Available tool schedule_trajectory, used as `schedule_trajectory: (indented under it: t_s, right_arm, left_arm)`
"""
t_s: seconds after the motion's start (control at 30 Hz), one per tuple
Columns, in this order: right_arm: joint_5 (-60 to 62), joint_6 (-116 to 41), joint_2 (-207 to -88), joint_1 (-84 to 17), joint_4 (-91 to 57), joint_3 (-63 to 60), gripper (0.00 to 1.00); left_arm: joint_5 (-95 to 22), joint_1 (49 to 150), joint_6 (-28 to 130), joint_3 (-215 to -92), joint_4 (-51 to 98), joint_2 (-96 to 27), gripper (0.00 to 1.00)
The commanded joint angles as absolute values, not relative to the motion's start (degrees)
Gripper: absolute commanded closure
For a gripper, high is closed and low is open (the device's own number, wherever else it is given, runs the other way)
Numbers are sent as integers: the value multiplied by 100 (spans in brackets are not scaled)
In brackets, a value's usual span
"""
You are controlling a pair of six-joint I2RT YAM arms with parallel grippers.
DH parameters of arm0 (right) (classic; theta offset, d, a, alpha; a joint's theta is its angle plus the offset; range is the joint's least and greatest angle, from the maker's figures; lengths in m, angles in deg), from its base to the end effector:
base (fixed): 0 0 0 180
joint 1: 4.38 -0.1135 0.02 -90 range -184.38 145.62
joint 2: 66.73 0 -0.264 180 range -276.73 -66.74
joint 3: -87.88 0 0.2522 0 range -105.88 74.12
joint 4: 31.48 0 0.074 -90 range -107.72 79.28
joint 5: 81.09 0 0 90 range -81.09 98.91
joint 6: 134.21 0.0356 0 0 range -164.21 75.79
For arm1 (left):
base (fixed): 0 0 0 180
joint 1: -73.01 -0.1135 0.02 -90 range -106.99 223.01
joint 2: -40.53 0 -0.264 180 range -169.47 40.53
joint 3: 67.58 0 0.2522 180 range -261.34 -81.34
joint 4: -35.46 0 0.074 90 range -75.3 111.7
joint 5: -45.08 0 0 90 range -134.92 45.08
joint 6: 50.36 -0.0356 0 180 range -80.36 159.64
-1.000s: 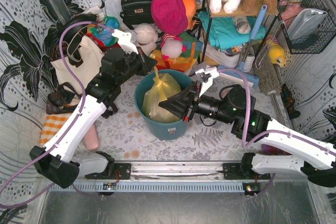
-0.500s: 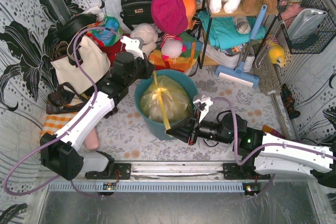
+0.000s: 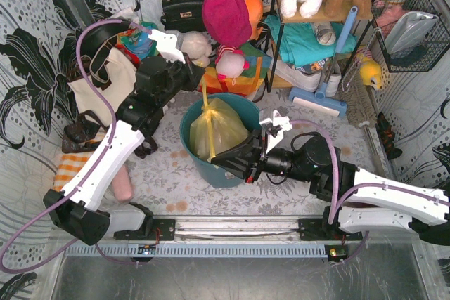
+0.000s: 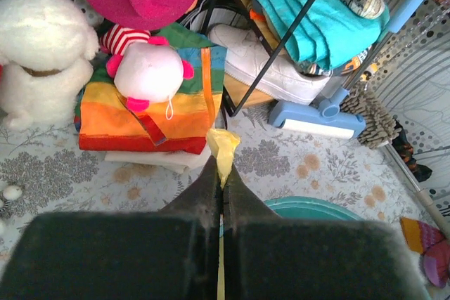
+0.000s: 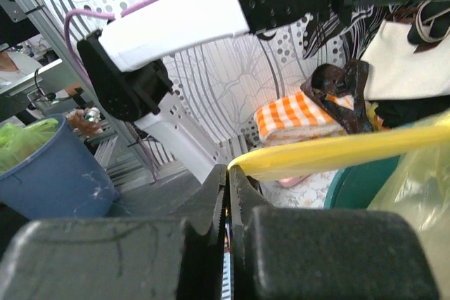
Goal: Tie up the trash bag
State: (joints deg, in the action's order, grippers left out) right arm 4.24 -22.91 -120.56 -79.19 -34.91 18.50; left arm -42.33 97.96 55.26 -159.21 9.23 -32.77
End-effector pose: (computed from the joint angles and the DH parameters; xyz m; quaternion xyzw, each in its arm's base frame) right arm 0.0524 0.2041 0.4298 -0.2909 0.5033 0.6208 0.5260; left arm 0.2641 -0.1247 0.4306 0.0761 0.7502 -0.2436 0.6099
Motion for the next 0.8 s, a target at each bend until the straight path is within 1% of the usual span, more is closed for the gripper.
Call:
schedule_trajectory:
  t_s: [0.0,0.1,0.2,0.3,0.6,0.7,0.77]
  right_arm:
    - [540,-1928,-11658,-8101,-3871,2585,100]
    - [865,-1509,-11372,-8260,-3836,3291,100]
    - [1111,-1357,-11238,-8478,-3692,3576,100]
    - [1101,-1629,-11342,-8584,-3414,3233,100]
    - [765,-2930,-12015,-8586,-3297,1542,100]
    - [781,-3022,-12103,-8586,-3522,1507,100]
    - [1012,-2969,-12043,-8586,-3508,1668,100]
  left_arm:
    - [-4383,9684,5397,-15533,1429,-3484,100]
    - [-4532,9618,5474,-14997,1783,-3471,100]
    - [-4680,9483,5475,-14763,1870,-3506,100]
    - [-4681,9405,5446,-14815,1846,-3565,100]
    - [-4044,9387,5465,-15970,1378,-3641,100]
    - [-3932,9393,5499,-16068,1389,-3674,100]
    - [-3933,9393,5522,-15924,1438,-3719,100]
